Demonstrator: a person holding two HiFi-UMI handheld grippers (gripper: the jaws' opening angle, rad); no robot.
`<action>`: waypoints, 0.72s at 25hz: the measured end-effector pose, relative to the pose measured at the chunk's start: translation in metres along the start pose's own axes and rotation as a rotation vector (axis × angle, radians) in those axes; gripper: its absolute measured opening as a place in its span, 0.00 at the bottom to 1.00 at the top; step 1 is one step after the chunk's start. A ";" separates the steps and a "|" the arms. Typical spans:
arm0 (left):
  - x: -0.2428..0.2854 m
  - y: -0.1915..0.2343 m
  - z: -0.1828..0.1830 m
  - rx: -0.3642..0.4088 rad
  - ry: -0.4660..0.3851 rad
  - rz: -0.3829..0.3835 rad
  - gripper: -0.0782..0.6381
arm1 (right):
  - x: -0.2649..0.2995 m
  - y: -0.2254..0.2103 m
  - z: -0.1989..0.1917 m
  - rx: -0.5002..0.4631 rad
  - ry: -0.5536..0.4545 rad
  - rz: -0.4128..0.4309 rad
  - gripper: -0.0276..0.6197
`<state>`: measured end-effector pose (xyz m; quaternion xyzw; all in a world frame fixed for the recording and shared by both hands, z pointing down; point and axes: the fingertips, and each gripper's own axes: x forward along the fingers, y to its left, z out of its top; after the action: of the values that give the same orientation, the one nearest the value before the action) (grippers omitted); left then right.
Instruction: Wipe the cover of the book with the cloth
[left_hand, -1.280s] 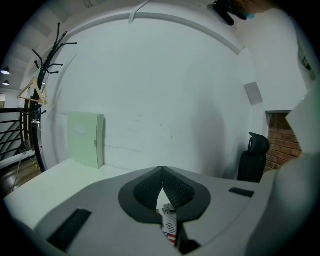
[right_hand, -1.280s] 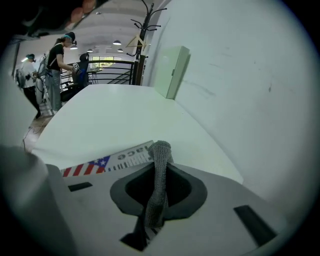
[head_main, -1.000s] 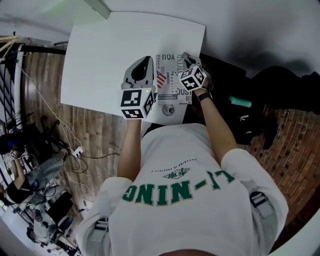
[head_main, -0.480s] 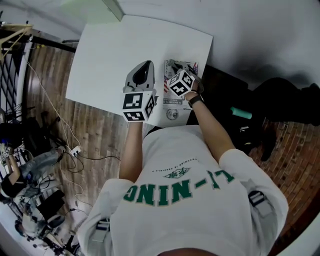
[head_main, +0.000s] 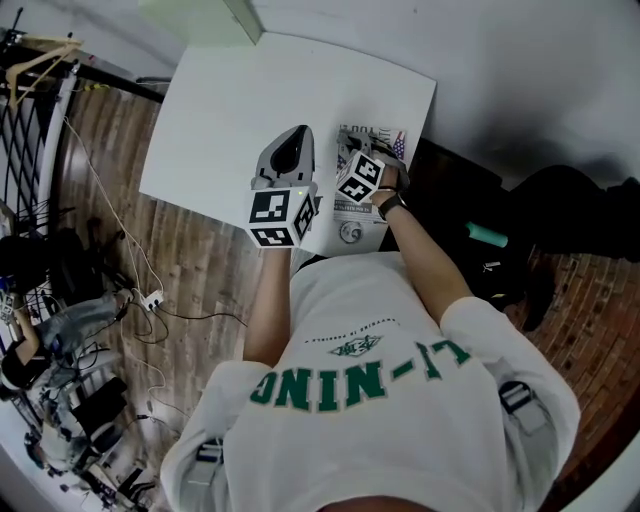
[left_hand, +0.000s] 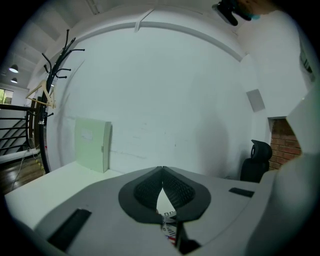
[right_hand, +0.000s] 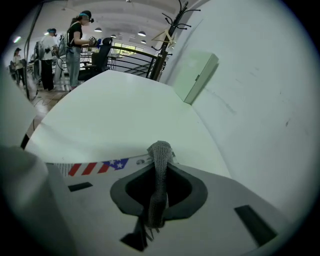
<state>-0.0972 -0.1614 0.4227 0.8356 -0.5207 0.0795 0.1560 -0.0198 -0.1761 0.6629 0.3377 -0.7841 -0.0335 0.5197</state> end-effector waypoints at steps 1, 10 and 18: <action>0.002 -0.004 0.001 0.000 -0.002 -0.012 0.13 | -0.003 -0.004 -0.009 0.011 0.005 -0.013 0.11; 0.030 -0.046 -0.006 0.020 0.019 -0.113 0.13 | -0.039 -0.053 -0.116 0.232 0.117 -0.126 0.10; 0.022 -0.035 -0.006 0.024 0.013 -0.067 0.13 | -0.037 -0.047 -0.095 0.377 0.068 -0.045 0.11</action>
<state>-0.0559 -0.1632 0.4284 0.8538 -0.4904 0.0859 0.1521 0.0913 -0.1635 0.6581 0.4473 -0.7509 0.1139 0.4723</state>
